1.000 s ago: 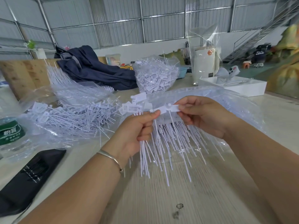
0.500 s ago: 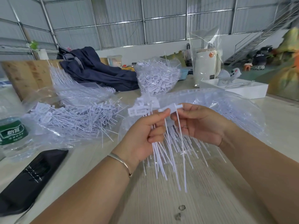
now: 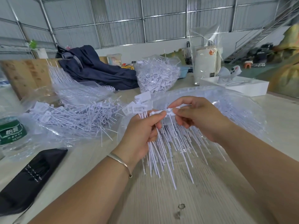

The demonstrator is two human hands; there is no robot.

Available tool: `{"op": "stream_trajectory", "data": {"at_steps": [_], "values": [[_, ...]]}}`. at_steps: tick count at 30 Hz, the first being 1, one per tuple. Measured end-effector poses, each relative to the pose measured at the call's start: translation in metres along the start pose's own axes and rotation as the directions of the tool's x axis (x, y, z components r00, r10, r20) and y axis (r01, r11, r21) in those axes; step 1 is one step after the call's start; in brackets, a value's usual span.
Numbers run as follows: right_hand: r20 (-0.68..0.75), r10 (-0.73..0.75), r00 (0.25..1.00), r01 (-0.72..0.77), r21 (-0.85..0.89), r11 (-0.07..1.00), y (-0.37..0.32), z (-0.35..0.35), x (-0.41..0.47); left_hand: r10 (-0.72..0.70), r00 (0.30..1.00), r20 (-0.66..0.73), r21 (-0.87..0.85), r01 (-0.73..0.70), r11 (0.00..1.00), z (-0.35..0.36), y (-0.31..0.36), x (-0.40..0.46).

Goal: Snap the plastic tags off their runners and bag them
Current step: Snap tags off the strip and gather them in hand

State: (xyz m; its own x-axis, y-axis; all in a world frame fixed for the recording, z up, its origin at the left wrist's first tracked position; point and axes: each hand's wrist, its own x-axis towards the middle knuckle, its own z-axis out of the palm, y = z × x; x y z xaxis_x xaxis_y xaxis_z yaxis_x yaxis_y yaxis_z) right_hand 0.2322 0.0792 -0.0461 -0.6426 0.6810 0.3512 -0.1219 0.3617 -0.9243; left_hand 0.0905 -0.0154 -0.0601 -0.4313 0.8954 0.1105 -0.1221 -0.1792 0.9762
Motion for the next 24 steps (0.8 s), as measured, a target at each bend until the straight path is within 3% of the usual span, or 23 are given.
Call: {"op": "stream_trajectory", "data": {"at_steps": [5,8,13,17,20,24], "values": [[0.033,0.023,0.999,-0.022,-0.004,1.0,-0.002,-0.004,-0.001,0.013,1.0,0.018,0.038,-0.013,0.999,-0.002,0.0,0.001],[0.042,0.009,0.999,-0.005,-0.099,0.995,-0.005,-0.007,0.0,0.013,0.999,0.041,0.108,-0.018,0.994,-0.003,0.0,0.003],[0.209,0.085,0.974,-0.022,-0.287,0.958,-0.008,-0.011,-0.002,-0.076,0.99,0.119,0.343,0.031,0.939,-0.007,0.006,0.003],[0.269,0.186,0.945,-0.044,-0.46,0.887,-0.007,-0.013,-0.004,0.036,0.998,0.042,0.595,-0.054,0.802,-0.004,0.006,0.0],[0.205,0.202,0.958,-0.098,-0.428,0.899,-0.005,-0.015,-0.003,-0.018,1.0,0.015,0.46,0.009,0.888,-0.006,0.005,0.002],[0.074,0.19,0.979,-0.185,-0.073,0.98,0.002,-0.011,0.001,-0.106,0.991,0.087,0.212,0.085,0.974,-0.005,0.003,0.004]]}}
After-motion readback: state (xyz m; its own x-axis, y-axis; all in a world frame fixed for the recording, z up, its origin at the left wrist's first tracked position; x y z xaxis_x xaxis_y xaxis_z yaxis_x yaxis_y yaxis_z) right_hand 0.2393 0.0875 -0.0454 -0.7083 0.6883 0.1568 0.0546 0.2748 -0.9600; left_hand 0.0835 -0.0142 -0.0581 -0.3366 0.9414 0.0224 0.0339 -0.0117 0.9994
